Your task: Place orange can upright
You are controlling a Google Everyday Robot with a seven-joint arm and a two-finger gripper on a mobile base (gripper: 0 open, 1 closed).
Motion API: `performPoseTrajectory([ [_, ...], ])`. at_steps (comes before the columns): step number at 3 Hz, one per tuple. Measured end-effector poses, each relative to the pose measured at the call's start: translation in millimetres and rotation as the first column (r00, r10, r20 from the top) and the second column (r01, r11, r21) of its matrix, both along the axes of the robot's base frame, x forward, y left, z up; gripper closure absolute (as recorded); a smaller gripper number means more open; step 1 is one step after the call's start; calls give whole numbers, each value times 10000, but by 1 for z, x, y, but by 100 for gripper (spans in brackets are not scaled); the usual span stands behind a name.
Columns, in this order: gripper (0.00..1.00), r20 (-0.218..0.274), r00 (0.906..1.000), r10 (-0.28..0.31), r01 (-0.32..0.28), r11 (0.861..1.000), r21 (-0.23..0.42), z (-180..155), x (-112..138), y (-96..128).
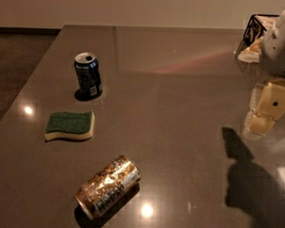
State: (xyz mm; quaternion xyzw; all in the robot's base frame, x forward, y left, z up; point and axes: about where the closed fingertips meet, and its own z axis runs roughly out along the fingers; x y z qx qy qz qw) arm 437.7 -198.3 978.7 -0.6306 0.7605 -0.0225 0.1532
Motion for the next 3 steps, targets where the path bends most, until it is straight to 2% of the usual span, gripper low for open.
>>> performPoseTrajectory([
  [1,0,-167,9936,1117,-1117,9937,26,-5,-7,28],
  [2,0,-575,9529,2978,-2991,9541,-135,-30,-26,68],
  [3,0,-744,8862,4573,-4610,8863,-445,-52,-50,104],
])
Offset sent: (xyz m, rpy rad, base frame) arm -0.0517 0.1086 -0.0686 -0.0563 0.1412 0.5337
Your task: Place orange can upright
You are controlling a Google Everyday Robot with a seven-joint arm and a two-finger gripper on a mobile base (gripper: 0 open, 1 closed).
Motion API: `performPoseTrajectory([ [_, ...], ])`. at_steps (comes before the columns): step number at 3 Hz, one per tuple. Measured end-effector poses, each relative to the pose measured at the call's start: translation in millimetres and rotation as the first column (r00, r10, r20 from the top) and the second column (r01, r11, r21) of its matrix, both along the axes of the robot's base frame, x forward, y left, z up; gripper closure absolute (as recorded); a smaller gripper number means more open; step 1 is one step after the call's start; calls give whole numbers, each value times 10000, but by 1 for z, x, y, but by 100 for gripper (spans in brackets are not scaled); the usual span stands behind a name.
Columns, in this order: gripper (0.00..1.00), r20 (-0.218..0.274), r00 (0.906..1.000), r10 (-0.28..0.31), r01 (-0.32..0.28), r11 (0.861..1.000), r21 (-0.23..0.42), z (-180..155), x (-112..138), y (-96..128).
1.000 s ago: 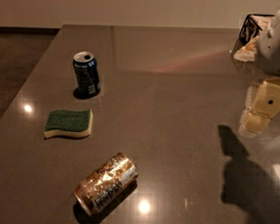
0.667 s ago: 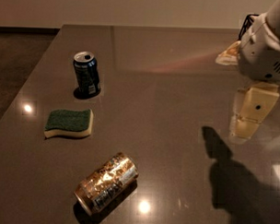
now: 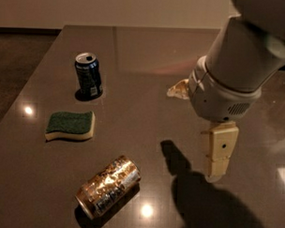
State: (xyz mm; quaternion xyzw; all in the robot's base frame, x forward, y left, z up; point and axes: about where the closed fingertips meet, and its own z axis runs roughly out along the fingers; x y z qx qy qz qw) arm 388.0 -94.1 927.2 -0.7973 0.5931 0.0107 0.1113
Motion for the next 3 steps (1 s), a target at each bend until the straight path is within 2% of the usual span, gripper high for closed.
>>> performPoseTrajectory([
  [1,0,-32,9903,1387,-1387,9902,-171,-19,-22,33],
  [2,0,-40,9695,2451,-2451,9694,-144,-31,-38,63],
  [3,0,-18,9432,3323,-3323,9431,-113,-45,-52,89],
])
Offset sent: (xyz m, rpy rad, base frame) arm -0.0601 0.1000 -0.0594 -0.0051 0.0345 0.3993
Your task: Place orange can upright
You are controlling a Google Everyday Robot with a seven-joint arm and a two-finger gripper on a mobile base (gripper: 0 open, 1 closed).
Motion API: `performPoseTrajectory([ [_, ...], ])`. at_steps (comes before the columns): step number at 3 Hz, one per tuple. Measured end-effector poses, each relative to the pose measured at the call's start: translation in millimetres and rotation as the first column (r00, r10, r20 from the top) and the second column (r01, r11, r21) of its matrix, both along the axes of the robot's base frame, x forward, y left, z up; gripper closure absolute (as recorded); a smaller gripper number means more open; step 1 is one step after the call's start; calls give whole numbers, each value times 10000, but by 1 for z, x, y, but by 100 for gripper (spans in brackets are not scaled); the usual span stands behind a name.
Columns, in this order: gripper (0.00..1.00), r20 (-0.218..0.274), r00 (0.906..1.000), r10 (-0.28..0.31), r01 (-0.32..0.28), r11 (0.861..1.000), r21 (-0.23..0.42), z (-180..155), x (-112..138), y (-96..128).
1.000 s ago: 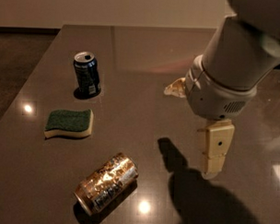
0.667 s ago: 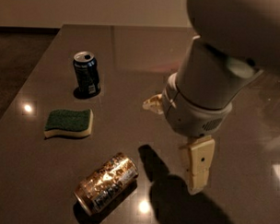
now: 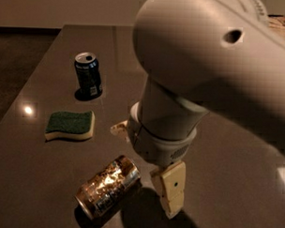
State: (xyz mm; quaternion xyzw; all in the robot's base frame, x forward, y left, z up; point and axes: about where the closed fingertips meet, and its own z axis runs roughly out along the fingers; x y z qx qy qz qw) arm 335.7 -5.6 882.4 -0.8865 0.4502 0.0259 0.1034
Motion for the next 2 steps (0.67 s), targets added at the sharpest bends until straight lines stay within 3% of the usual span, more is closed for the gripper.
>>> performPoseTrajectory([
  [2,0,-69,9925,1218,-1220,9917,-414,-26,-22,45],
])
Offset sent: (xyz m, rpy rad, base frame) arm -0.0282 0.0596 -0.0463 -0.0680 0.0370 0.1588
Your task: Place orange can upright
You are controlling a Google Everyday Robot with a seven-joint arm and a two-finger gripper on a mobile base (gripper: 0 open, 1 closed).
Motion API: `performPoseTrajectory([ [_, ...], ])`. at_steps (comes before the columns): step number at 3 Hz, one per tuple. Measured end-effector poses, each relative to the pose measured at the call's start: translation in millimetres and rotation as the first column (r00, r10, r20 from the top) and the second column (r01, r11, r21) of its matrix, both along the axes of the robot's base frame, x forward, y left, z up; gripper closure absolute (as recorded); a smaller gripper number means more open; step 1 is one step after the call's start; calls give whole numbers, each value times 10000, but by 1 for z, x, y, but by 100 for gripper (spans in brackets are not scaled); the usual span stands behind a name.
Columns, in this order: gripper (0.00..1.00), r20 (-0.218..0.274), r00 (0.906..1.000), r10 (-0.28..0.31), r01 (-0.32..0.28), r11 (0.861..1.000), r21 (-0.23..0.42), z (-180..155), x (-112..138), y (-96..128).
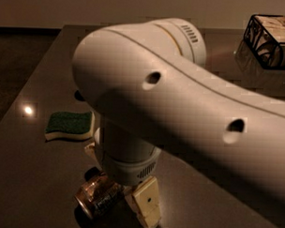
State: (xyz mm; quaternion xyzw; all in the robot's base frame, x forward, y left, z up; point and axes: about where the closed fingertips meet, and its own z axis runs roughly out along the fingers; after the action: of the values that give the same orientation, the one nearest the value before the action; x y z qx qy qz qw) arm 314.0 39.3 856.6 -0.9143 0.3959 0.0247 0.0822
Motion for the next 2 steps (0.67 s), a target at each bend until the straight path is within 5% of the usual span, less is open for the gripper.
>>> performPoseTrajectory([
  [2,0,-115,9994,314,-320,9984,-468,-10,-14,21],
])
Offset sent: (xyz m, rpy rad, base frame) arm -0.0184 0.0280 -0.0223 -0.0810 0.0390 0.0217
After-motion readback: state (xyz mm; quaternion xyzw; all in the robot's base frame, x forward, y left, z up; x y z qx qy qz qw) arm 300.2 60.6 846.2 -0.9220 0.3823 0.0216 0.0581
